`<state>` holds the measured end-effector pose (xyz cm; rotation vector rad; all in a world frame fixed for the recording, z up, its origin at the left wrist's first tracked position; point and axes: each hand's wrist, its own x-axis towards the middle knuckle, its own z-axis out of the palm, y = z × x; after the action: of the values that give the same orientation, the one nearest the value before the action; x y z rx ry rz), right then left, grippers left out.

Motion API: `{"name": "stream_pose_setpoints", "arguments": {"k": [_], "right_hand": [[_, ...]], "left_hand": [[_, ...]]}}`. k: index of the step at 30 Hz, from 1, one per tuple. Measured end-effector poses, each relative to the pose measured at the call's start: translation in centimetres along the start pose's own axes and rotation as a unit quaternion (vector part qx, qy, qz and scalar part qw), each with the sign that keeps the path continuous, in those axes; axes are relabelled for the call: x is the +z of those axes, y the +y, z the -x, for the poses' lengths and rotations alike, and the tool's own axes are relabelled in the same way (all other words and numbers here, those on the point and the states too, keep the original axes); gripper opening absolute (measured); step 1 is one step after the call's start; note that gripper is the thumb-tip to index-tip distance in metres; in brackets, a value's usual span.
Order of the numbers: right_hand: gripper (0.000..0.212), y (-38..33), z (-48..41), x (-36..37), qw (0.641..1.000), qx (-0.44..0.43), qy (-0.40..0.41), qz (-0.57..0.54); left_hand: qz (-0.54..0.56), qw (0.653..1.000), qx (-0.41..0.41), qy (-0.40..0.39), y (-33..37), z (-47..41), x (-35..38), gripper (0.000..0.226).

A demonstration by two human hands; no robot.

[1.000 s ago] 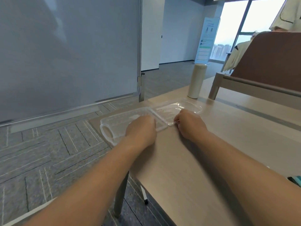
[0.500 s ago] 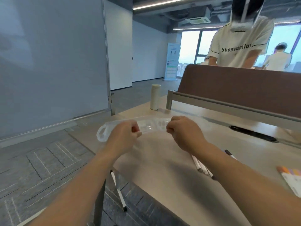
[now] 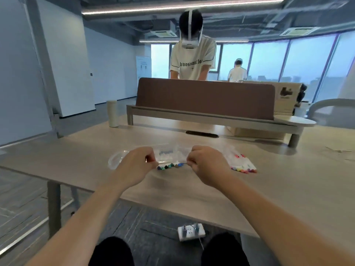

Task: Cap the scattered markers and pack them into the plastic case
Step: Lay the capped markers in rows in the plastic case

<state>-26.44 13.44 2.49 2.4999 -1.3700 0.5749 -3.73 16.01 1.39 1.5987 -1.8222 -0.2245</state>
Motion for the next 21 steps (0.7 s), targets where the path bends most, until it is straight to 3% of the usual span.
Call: {"name": "stream_pose_setpoints", "arguments": {"k": [10,21], "right_hand": [[0.027,3.9,9.1,-1.3,0.997,0.064,-0.052,0.015],[0.021,5.9,11.5,-0.4,0.983,0.121,-0.135,-0.001]], "left_hand": [[-0.065,0.994,0.051,-0.073,6.7,3.6,4.9,0.015],[-0.069,0.984,0.079,-0.143,7.7,4.4,8.1,0.019]]}}
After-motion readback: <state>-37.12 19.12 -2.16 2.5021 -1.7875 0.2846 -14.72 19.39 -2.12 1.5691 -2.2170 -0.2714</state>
